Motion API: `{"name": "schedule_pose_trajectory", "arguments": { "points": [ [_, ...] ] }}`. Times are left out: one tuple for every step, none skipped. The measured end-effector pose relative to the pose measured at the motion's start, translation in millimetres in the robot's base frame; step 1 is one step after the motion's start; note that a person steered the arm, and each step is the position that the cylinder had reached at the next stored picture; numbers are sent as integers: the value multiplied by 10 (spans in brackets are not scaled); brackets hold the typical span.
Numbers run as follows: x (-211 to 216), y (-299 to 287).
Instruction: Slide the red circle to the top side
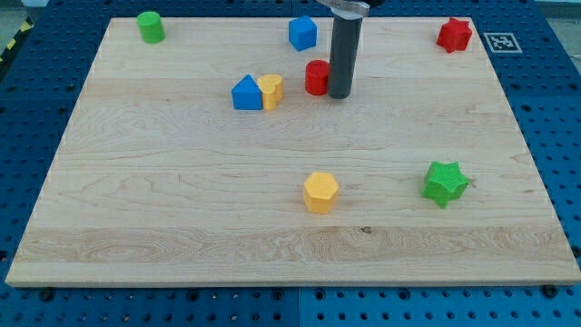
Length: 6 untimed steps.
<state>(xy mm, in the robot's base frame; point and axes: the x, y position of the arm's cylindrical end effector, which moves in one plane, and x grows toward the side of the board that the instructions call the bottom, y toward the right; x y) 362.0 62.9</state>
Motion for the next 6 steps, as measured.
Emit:
{"name": "schedule_pose_trajectory", "arguments": {
  "points": [
    [70, -61],
    [205, -295],
    [-37, -427],
    [-313, -497],
    [-315, -949],
    [-57, -986]
  ]
}}
